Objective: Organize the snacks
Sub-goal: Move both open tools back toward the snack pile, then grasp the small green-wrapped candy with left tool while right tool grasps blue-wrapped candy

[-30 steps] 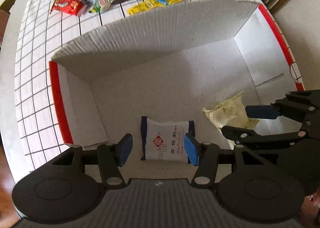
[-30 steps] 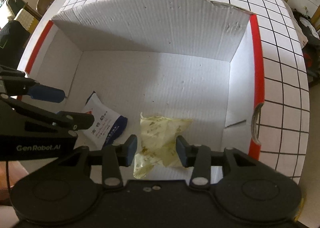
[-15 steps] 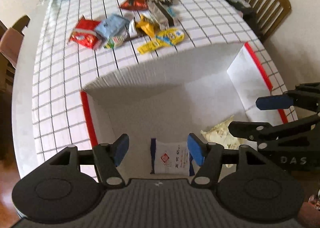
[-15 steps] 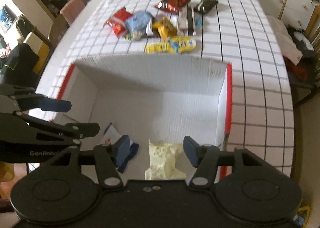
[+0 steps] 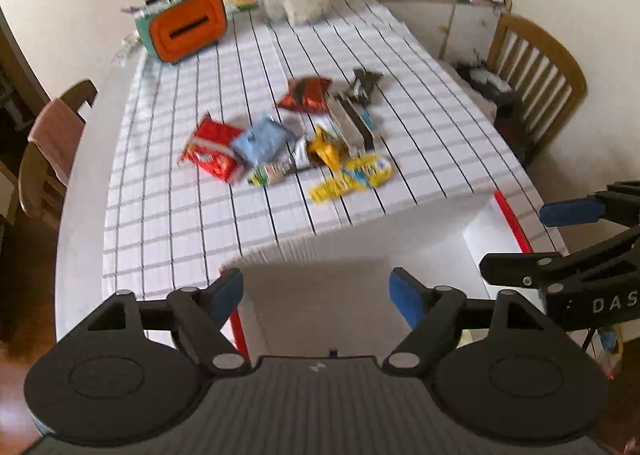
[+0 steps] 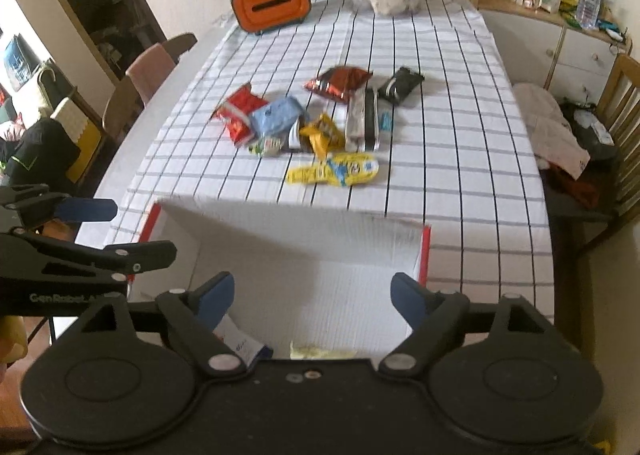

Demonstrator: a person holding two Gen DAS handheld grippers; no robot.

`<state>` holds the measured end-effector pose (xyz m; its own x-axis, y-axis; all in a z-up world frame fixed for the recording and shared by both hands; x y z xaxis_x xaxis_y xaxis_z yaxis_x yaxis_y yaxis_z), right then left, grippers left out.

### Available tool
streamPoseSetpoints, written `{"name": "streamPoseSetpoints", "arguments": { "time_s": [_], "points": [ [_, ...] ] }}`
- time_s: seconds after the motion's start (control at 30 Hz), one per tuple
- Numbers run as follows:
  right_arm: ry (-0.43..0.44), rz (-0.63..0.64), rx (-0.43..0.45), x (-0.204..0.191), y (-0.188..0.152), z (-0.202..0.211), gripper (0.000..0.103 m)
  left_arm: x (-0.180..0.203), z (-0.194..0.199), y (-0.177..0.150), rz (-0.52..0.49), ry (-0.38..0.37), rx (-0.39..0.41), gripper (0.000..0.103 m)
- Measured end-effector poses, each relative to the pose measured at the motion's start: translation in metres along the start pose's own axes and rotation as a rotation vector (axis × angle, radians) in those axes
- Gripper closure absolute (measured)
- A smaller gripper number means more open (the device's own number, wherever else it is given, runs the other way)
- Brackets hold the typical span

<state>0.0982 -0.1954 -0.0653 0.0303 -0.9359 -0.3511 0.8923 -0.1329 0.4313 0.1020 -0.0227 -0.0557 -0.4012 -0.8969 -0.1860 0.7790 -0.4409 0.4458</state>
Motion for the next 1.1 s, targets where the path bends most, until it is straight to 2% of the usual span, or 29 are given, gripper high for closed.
{"name": "streamPoseSetpoints", "arguments": {
  "time_s": [0.2,0.37,0.57,0.87,1.1],
  "points": [
    [0.013,-0.002,0.053,-0.001,0.034,0.009,0.009,-0.025,0.003,0.020,0.055,0.015,0.046,0.020],
    [0.018,-0.010,0.091,0.002,0.073,0.008,0.009,-0.052,-0.003,0.038,0.118,0.022,0.037,0.019],
    [0.016,-0.009,0.097,0.007,0.117,-0.007,0.009,-0.081,-0.018,0.059,0.165,0.055,0.026,0.019],
    [-0.012,-0.010,0.041,0.017,0.161,-0.062,0.009,-0.094,-0.067,0.087,0.151,0.088,-0.029,0.019],
    [-0.026,-0.040,-0.031,0.033,0.184,-0.112,0.010,-0.098,-0.117,0.099,0.142,0.088,-0.110,0.019]
  ]
}}
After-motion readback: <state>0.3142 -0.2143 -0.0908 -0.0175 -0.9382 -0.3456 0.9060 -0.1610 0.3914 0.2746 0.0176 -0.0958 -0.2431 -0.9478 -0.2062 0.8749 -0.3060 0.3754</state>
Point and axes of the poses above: each gripper's, at about its wrist camera, not at the fingertips, and z roughly against the way its jaws point, x to its right, y to its top, the point moved 5 cm from there along -z, roughly the way its jaws point, and after that the axes turned 15 degrees about -z, right-handed, at the moved point
